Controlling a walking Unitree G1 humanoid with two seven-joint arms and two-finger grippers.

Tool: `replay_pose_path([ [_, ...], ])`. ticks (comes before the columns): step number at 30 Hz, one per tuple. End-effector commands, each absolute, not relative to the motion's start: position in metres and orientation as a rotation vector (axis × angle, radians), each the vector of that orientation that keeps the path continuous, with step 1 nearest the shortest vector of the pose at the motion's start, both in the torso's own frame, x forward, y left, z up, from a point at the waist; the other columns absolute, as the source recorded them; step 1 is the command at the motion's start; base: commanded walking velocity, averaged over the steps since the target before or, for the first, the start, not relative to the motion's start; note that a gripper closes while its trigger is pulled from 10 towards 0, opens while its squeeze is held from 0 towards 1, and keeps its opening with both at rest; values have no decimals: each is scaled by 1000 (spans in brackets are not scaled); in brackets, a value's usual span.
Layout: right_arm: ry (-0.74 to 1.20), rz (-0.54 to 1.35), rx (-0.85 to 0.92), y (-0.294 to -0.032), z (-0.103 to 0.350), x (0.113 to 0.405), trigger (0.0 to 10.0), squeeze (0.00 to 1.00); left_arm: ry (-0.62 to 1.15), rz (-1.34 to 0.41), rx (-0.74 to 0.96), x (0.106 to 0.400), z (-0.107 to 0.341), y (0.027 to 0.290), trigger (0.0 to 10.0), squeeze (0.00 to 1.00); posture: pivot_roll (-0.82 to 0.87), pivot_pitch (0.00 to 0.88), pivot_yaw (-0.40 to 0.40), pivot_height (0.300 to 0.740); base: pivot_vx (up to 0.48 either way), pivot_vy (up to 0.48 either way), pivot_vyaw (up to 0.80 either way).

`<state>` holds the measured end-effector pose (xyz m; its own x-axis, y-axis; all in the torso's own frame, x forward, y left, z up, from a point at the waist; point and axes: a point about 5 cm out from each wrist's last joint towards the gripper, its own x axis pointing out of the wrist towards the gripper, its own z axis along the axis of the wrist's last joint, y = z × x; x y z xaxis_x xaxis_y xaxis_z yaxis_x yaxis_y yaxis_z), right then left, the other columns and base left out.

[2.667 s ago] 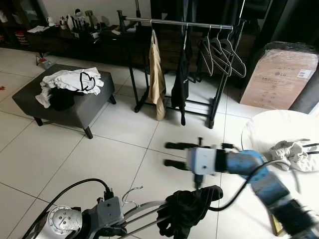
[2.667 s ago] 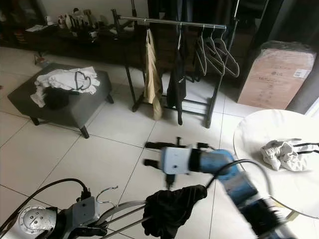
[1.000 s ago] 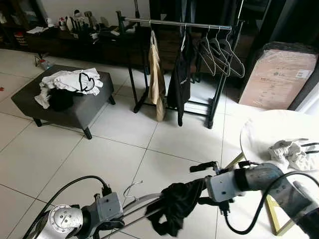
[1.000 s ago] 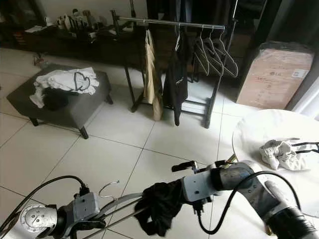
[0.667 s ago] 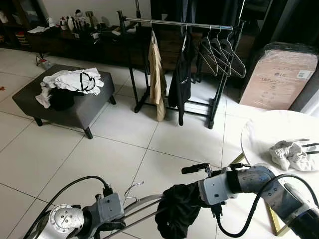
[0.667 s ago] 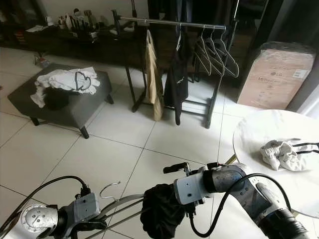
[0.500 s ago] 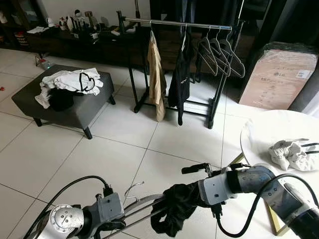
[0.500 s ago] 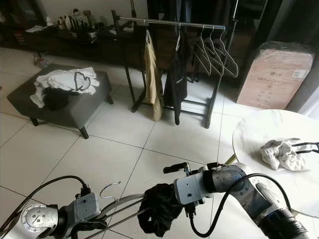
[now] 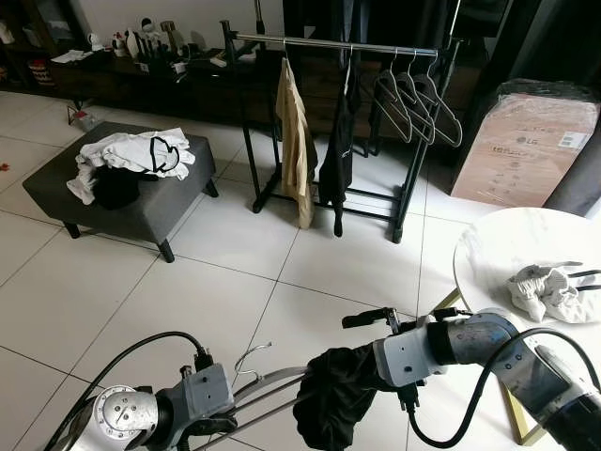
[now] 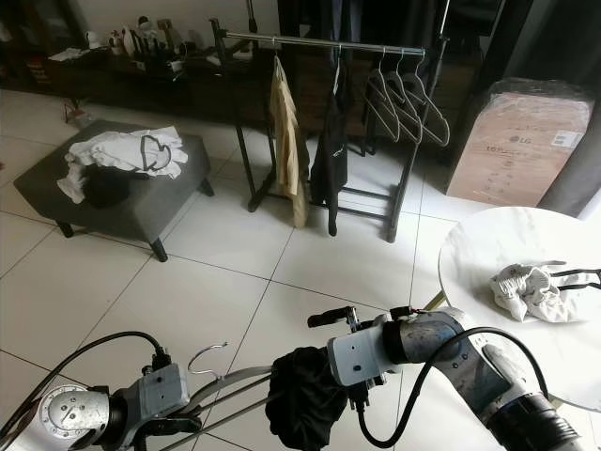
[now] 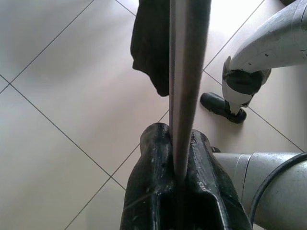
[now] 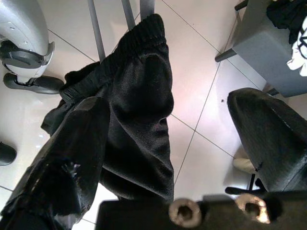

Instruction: Hang hanger

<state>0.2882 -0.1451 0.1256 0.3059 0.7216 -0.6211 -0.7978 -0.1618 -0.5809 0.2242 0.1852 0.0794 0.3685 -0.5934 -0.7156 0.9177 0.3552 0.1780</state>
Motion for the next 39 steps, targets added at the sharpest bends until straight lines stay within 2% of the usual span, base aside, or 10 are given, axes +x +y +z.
replay_pose_path([
  [1,86,1349,-1092,-144,124,286,10000,0,593,-1072,626,224,83,183,10000,0,-34,130,8,740,0,0,0],
  [3,83,1358,-1087,-141,123,285,10000,0,593,-1074,626,224,83,183,10000,0,-33,130,8,740,0,0,0],
  [6,199,1378,-1136,-129,93,284,10000,0,594,-1095,636,223,80,176,10000,0,-25,133,2,740,0,0,0],
  [23,179,1343,-1149,-124,93,289,10000,0,603,-1104,650,221,79,176,10000,0,-24,129,1,740,0,0,0],
  [24,182,1343,-1141,-123,92,289,9686,0,604,-1105,653,221,79,175,10000,0,-22,129,1,740,0,0,0],
  [26,188,1346,-1131,-122,92,289,9686,0,604,-1105,653,221,79,175,10000,0,-22,129,1,740,0,0,0],
  [27,189,1351,-1130,-122,92,288,3490,0,604,-1105,654,221,79,175,10000,0,-22,130,0,740,0,0,0],
  [28,190,1357,-1127,-122,92,288,0,0,604,-1105,654,221,79,175,10000,0,-22,131,0,740,0,0,0],
  [39,223,1363,-1171,-130,88,288,0,0,607,-1105,658,221,78,175,10000,0,-22,130,-1,740,0,0,0],
])
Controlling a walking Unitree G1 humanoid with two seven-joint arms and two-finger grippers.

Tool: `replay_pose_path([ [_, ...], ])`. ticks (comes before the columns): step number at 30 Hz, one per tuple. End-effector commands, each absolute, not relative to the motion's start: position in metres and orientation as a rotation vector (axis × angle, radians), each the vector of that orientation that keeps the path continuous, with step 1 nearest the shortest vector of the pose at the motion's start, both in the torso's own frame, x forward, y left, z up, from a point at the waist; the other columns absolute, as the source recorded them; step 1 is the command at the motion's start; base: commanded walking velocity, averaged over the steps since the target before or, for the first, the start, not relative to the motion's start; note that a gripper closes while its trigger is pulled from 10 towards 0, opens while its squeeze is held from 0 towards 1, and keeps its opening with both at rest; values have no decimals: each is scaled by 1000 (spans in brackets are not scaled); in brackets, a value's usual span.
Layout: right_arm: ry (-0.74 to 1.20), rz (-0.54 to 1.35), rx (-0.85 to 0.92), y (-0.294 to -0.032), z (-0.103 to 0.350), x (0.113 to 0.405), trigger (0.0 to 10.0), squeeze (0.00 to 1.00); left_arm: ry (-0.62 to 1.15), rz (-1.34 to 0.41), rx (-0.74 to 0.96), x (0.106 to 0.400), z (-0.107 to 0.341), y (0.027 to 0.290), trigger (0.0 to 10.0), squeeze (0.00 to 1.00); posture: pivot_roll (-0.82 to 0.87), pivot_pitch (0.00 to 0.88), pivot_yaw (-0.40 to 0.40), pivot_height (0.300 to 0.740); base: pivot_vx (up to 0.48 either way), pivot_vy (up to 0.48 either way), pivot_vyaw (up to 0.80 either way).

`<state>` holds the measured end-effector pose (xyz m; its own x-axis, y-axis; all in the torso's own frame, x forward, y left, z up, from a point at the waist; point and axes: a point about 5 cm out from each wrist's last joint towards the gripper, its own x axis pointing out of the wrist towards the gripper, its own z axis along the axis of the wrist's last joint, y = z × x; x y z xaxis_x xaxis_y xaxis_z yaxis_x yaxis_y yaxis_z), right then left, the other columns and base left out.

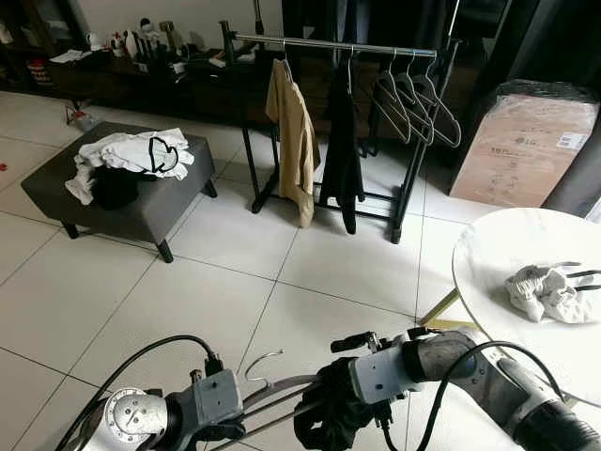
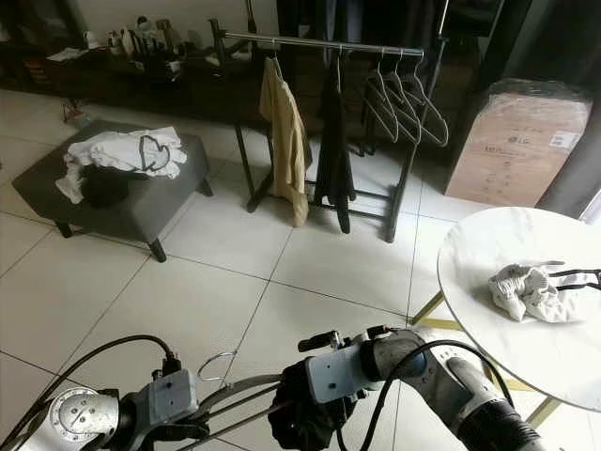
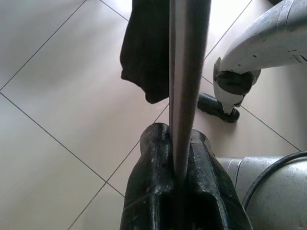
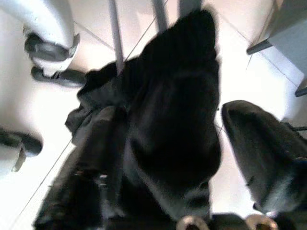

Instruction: Hang hanger

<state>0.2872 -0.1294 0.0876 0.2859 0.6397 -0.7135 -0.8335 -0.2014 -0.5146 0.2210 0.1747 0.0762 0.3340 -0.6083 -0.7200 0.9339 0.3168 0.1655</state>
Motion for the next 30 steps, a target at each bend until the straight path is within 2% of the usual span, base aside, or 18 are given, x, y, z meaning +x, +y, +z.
replay_pose_path([
  [1,230,1363,-1176,-131,88,288,353,0,608,-1105,659,221,78,175,10000,0,-21,132,-1,740,0,0,0],
  [4,247,1362,-1196,-134,86,289,824,0,609,-1104,659,221,78,175,10000,0,-20,133,-1,740,0,0,0],
  [5,251,1363,-1202,-135,85,289,1373,0,610,-1104,659,221,78,175,10000,0,-19,134,-1,740,0,0,0],
  [6,251,1363,-1202,-135,85,289,1373,0,610,-1104,659,221,78,175,10000,0,-19,134,-1,740,0,0,0],
  [7,259,1363,-1212,-136,85,289,2549,0,610,-1104,660,221,78,176,10000,0,-19,134,0,740,0,0,0],
  [12,274,1364,-1255,-140,83,290,2392,0,610,-1105,662,220,78,176,10000,0,-20,134,0,740,0,0,0],
  [13,275,1362,-1254,-140,83,290,3451,0,610,-1105,663,221,78,176,10000,0,-19,135,1,740,0,0,0],
  [14,275,1361,-1253,-141,83,290,3451,0,610,-1105,663,221,78,176,10000,0,-19,135,1,740,0,0,0],
  [15,275,1359,-1252,-141,83,290,5529,0,609,-1105,663,221,78,176,10000,0,-21,135,0,740,0,0,0],
  [16,274,1359,-1252,-141,83,290,5529,0,609,-1105,664,221,78,176,10000,0,-21,135,0,740,0,0,0],
  [17,270,1359,-1250,-140,84,290,6784,0,608,-1104,663,221,78,176,10000,0,-21,134,0,740,0,0,0],
  [18,270,1359,-1250,-140,84,290,6784,0,608,-1104,663,221,78,176,10000,0,-21,134,0,740,0,0,0],
  [20,270,1370,-1235,-140,85,289,0,0,608,-1104,663,221,78,175,10000,0,-20,134,1,740,0,0,0],
  [30,270,1390,-1218,-139,84,287,0,0,609,-1103,665,220,78,175,10000,0,-21,137,1,740,0,0,0],
])
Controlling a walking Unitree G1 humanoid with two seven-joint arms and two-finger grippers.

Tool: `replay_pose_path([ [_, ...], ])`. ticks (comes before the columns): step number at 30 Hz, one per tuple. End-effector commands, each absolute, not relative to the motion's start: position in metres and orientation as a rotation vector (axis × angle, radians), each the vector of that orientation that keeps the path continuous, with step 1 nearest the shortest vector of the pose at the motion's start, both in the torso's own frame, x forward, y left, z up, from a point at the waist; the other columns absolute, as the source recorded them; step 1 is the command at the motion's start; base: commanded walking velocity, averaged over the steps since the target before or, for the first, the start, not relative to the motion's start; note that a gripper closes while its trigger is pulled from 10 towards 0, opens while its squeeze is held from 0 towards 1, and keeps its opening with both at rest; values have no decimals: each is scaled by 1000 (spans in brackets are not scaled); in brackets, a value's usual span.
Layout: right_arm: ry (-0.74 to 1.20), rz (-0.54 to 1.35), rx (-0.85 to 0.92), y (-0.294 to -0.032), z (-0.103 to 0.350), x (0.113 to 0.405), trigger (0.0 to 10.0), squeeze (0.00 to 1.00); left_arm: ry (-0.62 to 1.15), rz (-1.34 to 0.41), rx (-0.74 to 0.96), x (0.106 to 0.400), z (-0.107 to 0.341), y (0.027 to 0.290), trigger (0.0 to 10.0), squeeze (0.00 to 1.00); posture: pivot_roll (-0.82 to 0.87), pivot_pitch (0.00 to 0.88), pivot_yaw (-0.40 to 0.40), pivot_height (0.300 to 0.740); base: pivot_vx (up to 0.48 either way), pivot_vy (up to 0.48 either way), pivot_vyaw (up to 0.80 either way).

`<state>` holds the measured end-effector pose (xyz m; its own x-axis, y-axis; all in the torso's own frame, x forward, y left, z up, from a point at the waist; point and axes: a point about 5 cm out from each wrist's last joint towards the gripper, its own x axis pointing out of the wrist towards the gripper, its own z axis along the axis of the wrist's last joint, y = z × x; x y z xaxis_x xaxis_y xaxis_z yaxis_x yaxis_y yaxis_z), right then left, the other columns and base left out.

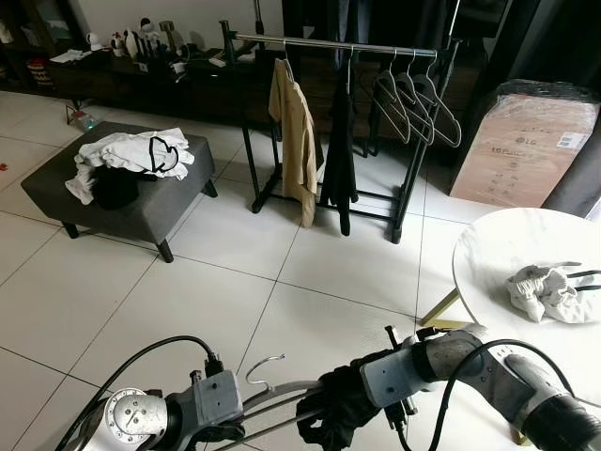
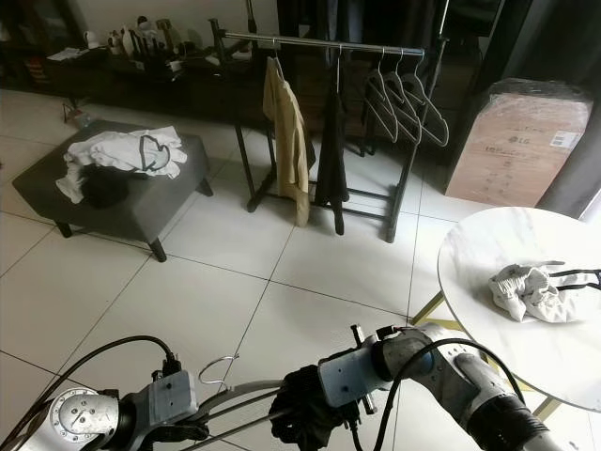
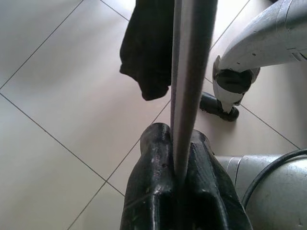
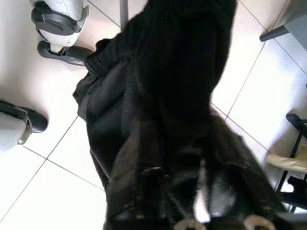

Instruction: Hang hanger

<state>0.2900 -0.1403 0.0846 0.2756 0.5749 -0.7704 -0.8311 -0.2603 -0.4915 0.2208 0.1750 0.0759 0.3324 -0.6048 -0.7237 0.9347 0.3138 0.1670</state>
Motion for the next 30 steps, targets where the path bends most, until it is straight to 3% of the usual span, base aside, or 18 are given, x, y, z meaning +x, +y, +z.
replay_pose_path([
  [1,269,1393,-1216,-139,84,287,0,0,607,-1099,669,221,79,176,10000,0,-21,137,1,740,0,0,0],
  [17,281,1419,-1201,-140,83,285,0,0,556,-1053,732,236,85,178,10000,0,-21,134,3,740,0,0,0],
  [18,283,1421,-1201,-140,83,284,0,0,559,-1065,723,235,86,178,10000,106,-20,134,2,740,0,0,0],
  [19,286,1423,-1200,-140,82,284,0,0,569,-1089,704,234,86,177,10000,1000,-19,134,2,740,0,0,0],
  [30,319,1436,-1176,-142,76,280,0,0,585,-1192,687,227,94,180,10000,1000,-18,131,3,740,0,0,0],
])
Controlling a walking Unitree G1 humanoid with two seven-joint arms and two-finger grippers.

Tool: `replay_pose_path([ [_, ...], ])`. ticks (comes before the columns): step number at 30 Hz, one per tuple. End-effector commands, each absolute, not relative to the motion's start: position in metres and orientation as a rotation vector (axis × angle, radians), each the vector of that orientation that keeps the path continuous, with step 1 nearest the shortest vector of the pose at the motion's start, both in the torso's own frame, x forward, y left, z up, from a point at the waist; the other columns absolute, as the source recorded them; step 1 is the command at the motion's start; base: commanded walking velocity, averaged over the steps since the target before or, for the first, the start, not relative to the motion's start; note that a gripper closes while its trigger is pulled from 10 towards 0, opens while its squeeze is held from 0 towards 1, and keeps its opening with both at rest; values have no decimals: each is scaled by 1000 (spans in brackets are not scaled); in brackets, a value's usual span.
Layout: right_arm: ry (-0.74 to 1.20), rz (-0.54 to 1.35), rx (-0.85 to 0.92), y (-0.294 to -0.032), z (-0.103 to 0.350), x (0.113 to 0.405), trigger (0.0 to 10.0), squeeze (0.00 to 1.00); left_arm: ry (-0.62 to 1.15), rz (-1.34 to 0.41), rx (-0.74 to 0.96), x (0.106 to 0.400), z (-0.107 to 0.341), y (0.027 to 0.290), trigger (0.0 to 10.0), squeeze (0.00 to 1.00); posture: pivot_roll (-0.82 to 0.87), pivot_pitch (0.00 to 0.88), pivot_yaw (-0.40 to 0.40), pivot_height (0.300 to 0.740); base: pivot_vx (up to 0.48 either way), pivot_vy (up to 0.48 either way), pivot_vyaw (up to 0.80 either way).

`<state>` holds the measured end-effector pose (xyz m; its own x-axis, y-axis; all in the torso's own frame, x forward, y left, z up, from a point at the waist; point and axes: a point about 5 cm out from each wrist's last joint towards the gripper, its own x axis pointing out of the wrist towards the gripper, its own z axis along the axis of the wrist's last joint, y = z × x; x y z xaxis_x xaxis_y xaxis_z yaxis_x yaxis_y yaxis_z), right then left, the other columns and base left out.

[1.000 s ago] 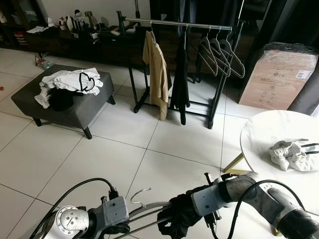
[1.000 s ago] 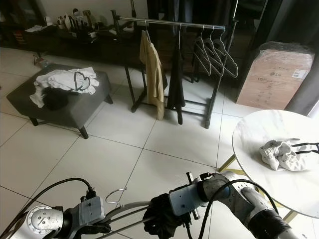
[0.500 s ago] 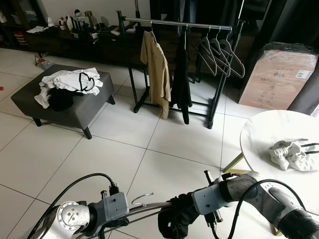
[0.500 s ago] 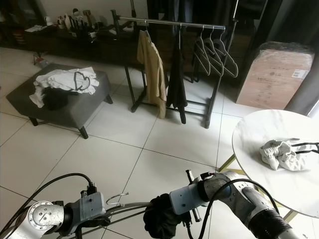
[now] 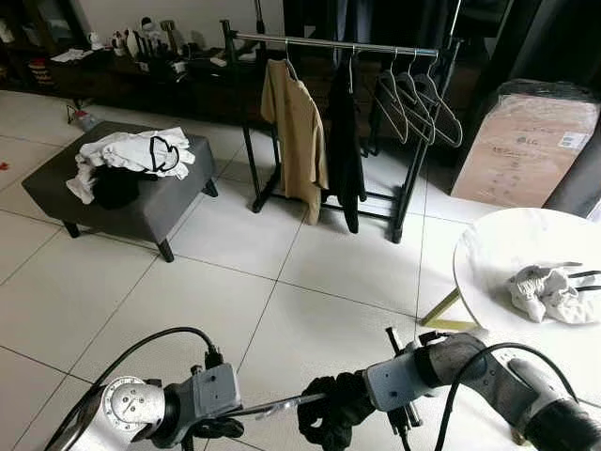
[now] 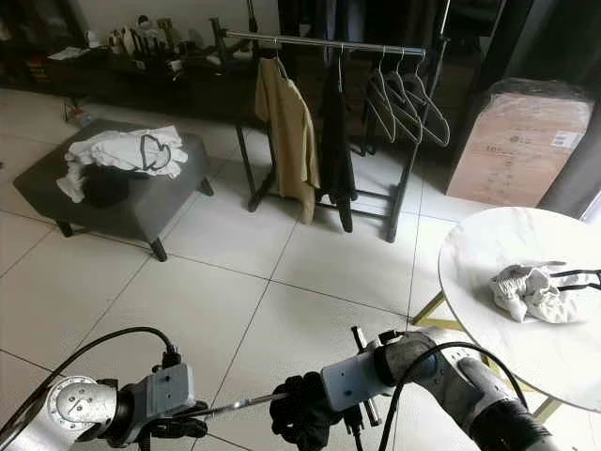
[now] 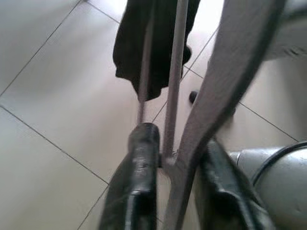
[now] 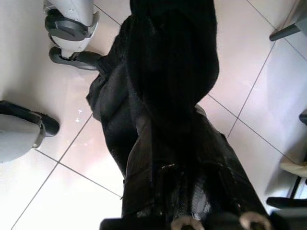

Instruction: Hang hanger

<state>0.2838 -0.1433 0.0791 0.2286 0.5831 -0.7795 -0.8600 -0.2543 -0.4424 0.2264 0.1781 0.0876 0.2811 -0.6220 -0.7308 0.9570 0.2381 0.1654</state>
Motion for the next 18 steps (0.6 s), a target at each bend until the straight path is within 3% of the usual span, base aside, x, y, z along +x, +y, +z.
replay_pose_path([
  [1,321,1436,-1176,-142,76,280,0,0,585,-1195,688,227,95,181,10000,1000,-18,131,3,740,0,0,0],
  [18,385,1417,-1102,-148,61,276,0,0,528,-1205,714,232,134,192,10000,1000,-13,105,9,740,0,0,0],
])
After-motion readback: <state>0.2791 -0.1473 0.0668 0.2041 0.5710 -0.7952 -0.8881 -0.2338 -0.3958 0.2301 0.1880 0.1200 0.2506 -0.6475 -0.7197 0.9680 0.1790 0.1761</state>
